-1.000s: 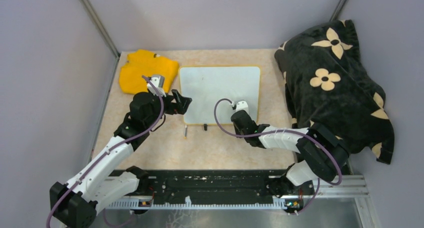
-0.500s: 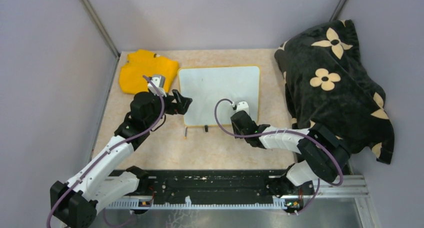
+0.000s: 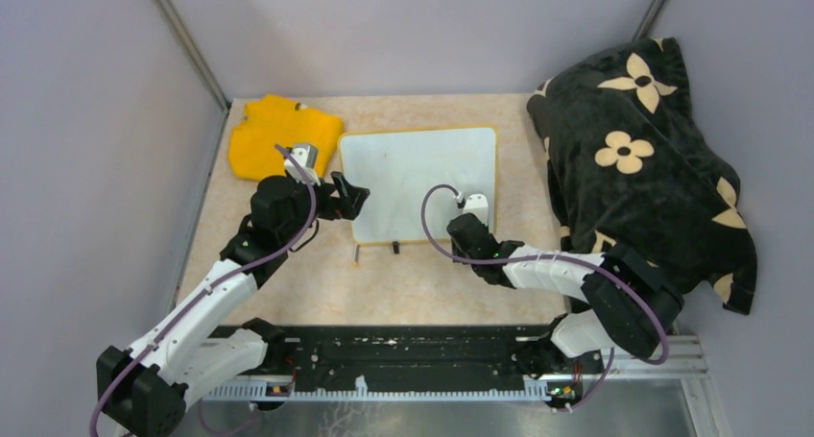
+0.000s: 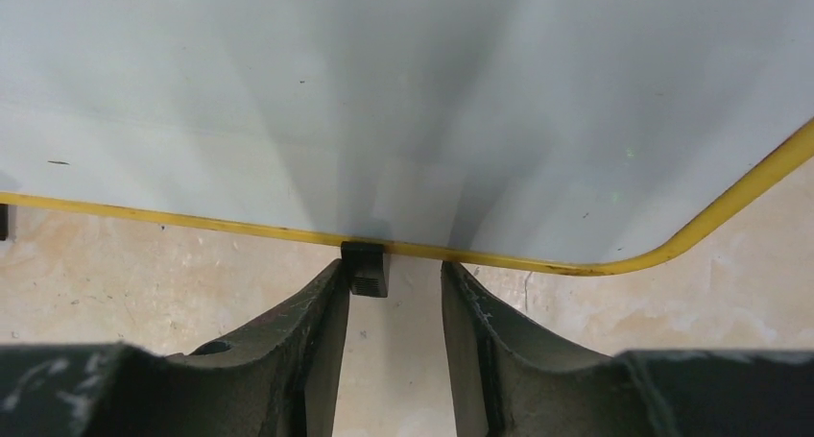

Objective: Write a sentence on the whiteboard
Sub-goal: Move the whiteboard stand to the center of the board.

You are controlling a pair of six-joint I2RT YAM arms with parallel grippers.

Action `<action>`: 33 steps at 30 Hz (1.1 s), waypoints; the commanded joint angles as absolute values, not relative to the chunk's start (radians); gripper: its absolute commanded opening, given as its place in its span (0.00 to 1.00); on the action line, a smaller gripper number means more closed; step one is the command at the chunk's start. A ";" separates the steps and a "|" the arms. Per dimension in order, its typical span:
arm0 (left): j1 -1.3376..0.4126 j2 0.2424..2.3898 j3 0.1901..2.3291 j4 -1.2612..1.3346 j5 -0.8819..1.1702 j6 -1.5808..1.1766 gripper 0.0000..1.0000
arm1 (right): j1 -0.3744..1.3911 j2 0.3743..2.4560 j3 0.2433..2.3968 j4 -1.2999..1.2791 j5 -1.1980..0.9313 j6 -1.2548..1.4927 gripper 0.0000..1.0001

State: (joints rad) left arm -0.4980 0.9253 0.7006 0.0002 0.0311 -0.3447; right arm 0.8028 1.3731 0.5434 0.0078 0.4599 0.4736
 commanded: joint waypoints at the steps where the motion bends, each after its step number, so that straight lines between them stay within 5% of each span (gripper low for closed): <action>1: -0.502 0.927 0.693 0.036 0.046 -0.351 0.99 | 0.810 1.362 0.559 0.043 0.513 0.509 0.38; 21: -0.503 0.931 0.693 0.036 0.046 -0.351 0.99 | 0.808 1.408 0.582 0.002 0.668 0.610 0.00; 33: -0.503 0.933 0.694 0.036 0.051 -0.353 0.99 | 0.808 1.447 0.609 -0.038 0.668 0.703 0.00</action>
State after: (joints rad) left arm -0.4980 0.9321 0.7006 0.0006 0.0380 -0.3466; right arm 0.8097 1.4162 0.5640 -0.0235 0.6151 0.6334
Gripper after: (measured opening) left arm 0.989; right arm 0.139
